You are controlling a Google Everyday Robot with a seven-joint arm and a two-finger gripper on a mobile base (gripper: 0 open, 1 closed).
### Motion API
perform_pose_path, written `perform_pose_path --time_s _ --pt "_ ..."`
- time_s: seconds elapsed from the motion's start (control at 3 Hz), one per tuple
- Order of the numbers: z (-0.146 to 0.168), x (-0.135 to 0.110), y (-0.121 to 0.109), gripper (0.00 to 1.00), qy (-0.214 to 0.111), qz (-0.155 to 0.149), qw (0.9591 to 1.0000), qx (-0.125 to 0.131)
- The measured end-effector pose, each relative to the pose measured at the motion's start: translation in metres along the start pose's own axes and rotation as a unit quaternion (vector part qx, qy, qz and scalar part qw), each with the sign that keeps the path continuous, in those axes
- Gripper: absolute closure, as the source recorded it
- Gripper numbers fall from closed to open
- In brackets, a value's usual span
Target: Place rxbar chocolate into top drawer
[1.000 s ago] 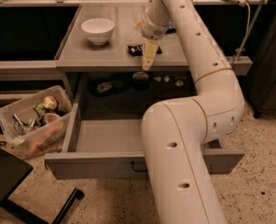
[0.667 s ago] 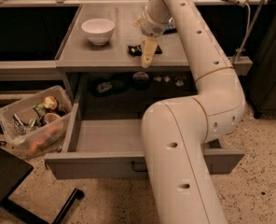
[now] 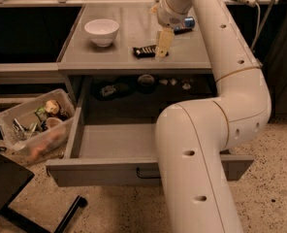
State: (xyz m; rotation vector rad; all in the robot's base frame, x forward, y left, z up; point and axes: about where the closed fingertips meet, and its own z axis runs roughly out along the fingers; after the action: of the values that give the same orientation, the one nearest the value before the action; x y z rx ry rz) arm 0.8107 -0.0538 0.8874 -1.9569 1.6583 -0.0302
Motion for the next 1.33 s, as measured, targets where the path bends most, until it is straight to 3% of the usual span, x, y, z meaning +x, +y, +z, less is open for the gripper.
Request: perform_pose_path --time_s 0.33,0.67,1.33 --pt "-0.004 0.008 0.004 0.0 0.006 0.01 0.9999 -0.005" --pt "0.004 0.006 0.014 0.0 0.011 0.009 0.9995 -0.027" --pt "0.035 -0.01 0.025 0.0 0.003 -0.011 0.9979 -0.064"
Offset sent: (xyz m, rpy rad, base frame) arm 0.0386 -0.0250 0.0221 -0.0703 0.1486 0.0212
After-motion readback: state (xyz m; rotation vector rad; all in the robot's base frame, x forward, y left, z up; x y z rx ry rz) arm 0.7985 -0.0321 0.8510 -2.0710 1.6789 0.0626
